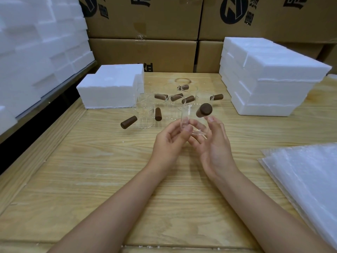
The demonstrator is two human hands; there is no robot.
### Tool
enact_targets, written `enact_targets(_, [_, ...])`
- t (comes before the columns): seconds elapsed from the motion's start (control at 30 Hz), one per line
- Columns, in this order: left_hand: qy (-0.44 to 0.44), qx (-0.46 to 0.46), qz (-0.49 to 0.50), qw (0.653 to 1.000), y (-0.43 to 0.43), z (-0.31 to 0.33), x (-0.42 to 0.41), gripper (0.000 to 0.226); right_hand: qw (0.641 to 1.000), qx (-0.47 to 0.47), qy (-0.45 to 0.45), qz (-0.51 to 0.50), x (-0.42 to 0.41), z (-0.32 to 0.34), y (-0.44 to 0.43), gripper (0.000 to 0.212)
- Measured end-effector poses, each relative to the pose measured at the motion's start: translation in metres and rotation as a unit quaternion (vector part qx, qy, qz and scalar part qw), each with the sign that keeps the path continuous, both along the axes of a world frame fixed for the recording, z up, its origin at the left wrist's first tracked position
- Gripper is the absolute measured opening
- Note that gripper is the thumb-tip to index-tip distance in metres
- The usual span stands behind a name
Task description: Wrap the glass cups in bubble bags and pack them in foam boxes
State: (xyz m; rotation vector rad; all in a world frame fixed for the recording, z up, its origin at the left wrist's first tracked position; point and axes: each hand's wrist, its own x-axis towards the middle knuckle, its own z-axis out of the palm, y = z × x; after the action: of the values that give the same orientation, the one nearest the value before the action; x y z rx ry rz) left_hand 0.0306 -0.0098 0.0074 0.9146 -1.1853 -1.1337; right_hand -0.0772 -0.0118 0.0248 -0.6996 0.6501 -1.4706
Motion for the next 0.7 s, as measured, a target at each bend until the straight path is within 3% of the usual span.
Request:
enact_targets(0.13, [0.005, -0.008, 0.03, 0.999, 0.0008, -0.0014, 0.0009, 0.051, 0.997, -0.01, 0.072, -0.021, -0.0002, -0.0022, -0.0014, 0.01])
enact_targets(0.23, [0.025, -0.011, 0.025, 0.999, -0.0009, -0.0034, 0.002, 0.053, 0.99, -0.033, 0.128, -0.038, 0.0003, -0.0026, -0.0006, 0.022])
enact_targets(0.33, [0.03, -0.021, 0.022, 0.999, -0.0025, -0.0033, 0.0023, 0.053, 0.989, -0.034, 0.137, -0.045, 0.0006, -0.0016, -0.0007, 0.03])
enact_targets(0.47, [0.016, -0.03, 0.035, 0.999, -0.0014, -0.0036, 0.0006, 0.059, 0.992, -0.008, 0.119, -0.046, 0.0012, -0.0018, -0.0022, 0.017])
enact_targets(0.7, [0.027, -0.005, 0.024, 0.999, -0.0021, -0.001, 0.0007, 0.06, 0.987, -0.008, 0.157, -0.032, 0.0029, -0.0042, -0.0025, 0.02])
